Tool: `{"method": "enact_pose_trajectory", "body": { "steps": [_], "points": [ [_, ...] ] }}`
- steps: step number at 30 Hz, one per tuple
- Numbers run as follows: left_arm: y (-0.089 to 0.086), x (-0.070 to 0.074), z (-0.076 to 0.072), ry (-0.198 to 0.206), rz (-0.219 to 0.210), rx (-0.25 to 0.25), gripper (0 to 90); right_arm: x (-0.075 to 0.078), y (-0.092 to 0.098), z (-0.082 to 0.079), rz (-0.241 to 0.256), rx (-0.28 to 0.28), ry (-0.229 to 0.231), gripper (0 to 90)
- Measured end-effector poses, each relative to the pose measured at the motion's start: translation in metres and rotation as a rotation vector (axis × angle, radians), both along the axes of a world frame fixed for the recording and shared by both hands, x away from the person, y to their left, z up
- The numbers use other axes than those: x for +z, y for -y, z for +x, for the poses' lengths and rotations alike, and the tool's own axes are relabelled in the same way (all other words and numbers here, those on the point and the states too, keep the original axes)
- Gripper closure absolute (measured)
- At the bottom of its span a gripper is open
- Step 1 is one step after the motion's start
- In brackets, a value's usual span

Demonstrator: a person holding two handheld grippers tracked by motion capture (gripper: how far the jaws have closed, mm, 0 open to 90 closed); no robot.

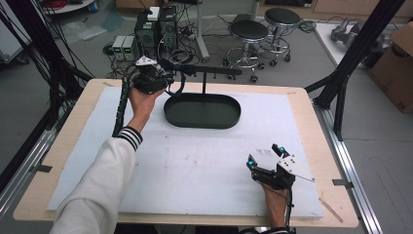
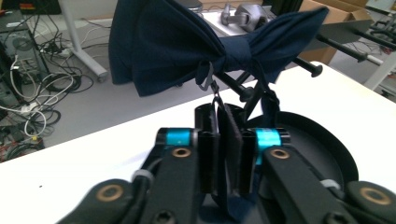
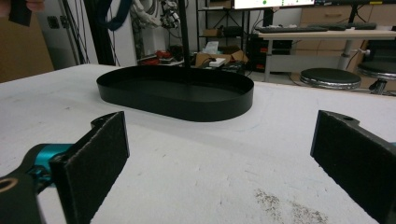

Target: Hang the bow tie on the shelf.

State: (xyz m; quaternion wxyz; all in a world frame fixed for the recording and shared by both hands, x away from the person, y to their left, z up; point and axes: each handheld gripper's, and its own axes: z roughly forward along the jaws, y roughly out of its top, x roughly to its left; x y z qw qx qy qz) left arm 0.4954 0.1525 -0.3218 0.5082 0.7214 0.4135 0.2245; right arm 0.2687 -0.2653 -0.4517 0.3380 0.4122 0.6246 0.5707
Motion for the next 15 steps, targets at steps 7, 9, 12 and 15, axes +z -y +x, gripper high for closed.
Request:
{"method": "enact_pose_trajectory", "body": {
  "steps": [7, 9, 12, 15],
  "points": [
    [0.0013, -0.0003, -0.0038, 0.028, 0.03, 0.013, 66.6, 0.0, 0.0, 0.0, 0.0, 0.0, 0.0, 3.3],
    [0.0005, -0.0012, -0.0049, 0.029, 0.025, 0.025, 59.8, 0.0, 0.0001, 0.0, 0.0, -0.001, 0.001, 3.3],
    [-0.0007, -0.0016, -0.0061, 0.012, 0.023, 0.016, 51.0, -0.0001, 0.0001, 0.0, 0.001, -0.001, 0.001, 3.3],
    [-0.0015, -0.002, -0.011, 0.022, -0.008, -0.004, 42.6, 0.0, 0.0002, -0.0001, 0.005, -0.002, -0.001, 3.3]
  ]
}}
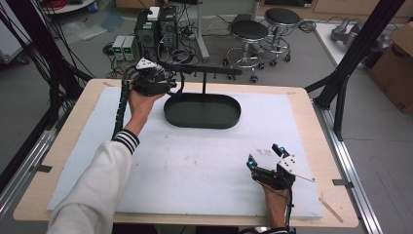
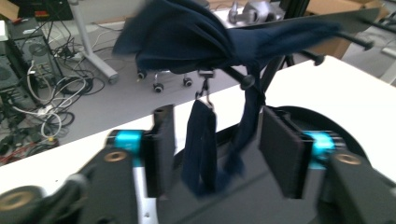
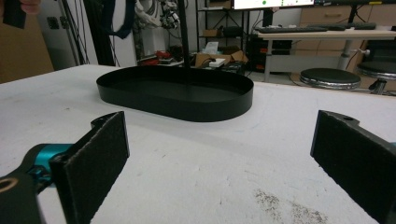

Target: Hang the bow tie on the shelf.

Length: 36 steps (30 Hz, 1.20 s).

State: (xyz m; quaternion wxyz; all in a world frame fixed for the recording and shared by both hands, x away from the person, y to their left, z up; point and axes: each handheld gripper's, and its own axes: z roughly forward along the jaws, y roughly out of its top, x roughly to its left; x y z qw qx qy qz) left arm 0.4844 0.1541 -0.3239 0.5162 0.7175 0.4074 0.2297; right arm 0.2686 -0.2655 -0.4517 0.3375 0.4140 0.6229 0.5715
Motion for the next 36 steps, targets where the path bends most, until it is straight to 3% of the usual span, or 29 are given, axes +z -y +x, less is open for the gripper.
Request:
{"method": "enact_pose_trajectory", "body": {
  "steps": [4, 9, 15, 19, 22, 24, 29, 33, 34, 36],
  "points": [
    [-0.006, -0.002, -0.016, 0.029, 0.009, -0.049, 36.6, 0.0, 0.001, 0.0, 0.007, 0.002, 0.003, 3.3],
    [-0.026, -0.005, -0.049, 0.087, -0.005, -0.107, 32.0, 0.0, 0.001, 0.0, 0.005, 0.008, 0.005, 3.3],
    [-0.056, -0.014, -0.109, 0.169, 0.0, -0.149, 31.3, 0.0, 0.002, 0.0, 0.018, 0.01, -0.002, 3.3],
    [-0.078, -0.033, -0.141, 0.232, -0.002, -0.155, 31.4, 0.0, 0.001, 0.0, 0.009, 0.008, 0.004, 3.3],
    [-0.095, -0.054, -0.162, 0.237, -0.022, -0.154, 30.8, 0.0, 0.002, 0.0, 0.013, 0.006, -0.001, 3.3],
    [-0.105, -0.071, -0.174, 0.261, -0.025, -0.142, 30.8, 0.0, 0.001, 0.0, 0.009, 0.005, 0.003, 3.3],
    [-0.123, -0.1, -0.191, 0.242, -0.034, -0.095, 30.0, 0.0, 0.0, 0.0, -0.006, 0.002, 0.008, 3.3],
    [-0.132, -0.11, -0.196, 0.263, -0.065, -0.06, 28.5, 0.0, 0.002, 0.0, 0.012, -0.009, 0.005, 3.3],
    [-0.134, -0.112, -0.196, 0.265, -0.06, -0.057, 26.9, 0.0, 0.002, 0.0, 0.012, -0.01, 0.005, 3.3],
    [-0.136, -0.115, -0.197, 0.308, -0.026, -0.023, 22.0, 0.0, 0.001, 0.0, 0.01, -0.009, 0.002, 3.3]
  ]
}}
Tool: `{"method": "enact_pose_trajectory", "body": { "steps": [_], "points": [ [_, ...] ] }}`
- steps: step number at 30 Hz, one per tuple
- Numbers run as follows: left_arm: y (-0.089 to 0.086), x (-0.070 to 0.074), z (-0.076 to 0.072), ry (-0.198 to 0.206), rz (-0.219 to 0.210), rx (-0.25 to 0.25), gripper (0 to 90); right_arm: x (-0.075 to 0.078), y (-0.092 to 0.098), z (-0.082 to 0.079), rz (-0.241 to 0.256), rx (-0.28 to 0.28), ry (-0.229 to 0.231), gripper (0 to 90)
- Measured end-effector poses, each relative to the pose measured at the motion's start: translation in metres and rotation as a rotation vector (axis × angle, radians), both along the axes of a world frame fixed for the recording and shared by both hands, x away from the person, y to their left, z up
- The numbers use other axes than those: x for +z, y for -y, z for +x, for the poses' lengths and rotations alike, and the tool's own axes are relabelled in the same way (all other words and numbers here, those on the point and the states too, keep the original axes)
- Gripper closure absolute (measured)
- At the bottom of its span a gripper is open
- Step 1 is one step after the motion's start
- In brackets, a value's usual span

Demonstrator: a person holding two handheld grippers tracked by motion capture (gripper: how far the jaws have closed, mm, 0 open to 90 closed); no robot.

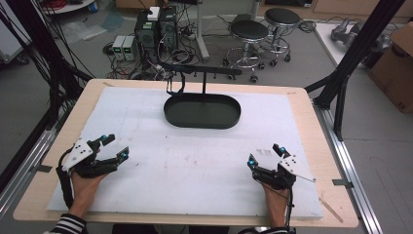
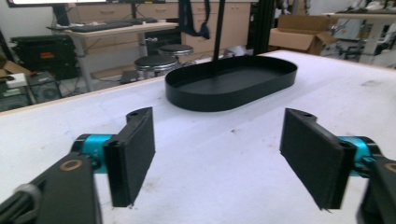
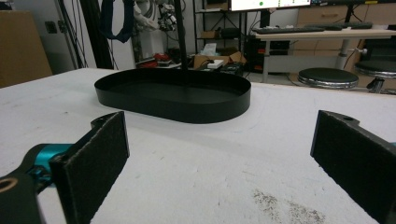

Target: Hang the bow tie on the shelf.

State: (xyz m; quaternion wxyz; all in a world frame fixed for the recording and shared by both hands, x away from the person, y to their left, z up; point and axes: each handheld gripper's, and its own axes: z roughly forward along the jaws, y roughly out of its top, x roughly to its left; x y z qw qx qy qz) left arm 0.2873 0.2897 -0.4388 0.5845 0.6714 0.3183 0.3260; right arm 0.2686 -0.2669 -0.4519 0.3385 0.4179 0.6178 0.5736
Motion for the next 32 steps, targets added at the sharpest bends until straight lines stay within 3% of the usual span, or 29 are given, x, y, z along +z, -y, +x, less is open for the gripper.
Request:
{"method": "enact_pose_trajectory", "body": {
  "steps": [3, 8, 15, 32],
  "points": [
    [-0.005, -0.004, 0.001, 0.014, -0.034, 0.025, 17.7, 0.0, 0.0, 0.0, 0.001, -0.001, 0.002, 3.3],
    [-0.004, -0.011, 0.003, -0.007, -0.024, 0.009, 15.8, 0.0, 0.0, 0.0, 0.002, -0.001, 0.001, 3.3],
    [-0.01, -0.013, 0.004, -0.021, -0.089, 0.016, 15.7, 0.0, -0.002, -0.001, -0.015, 0.0, 0.008, 3.3],
    [-0.009, -0.013, 0.003, -0.017, -0.081, 0.022, 15.8, 0.0, -0.001, -0.001, -0.01, 0.005, 0.007, 3.3]
  ]
}}
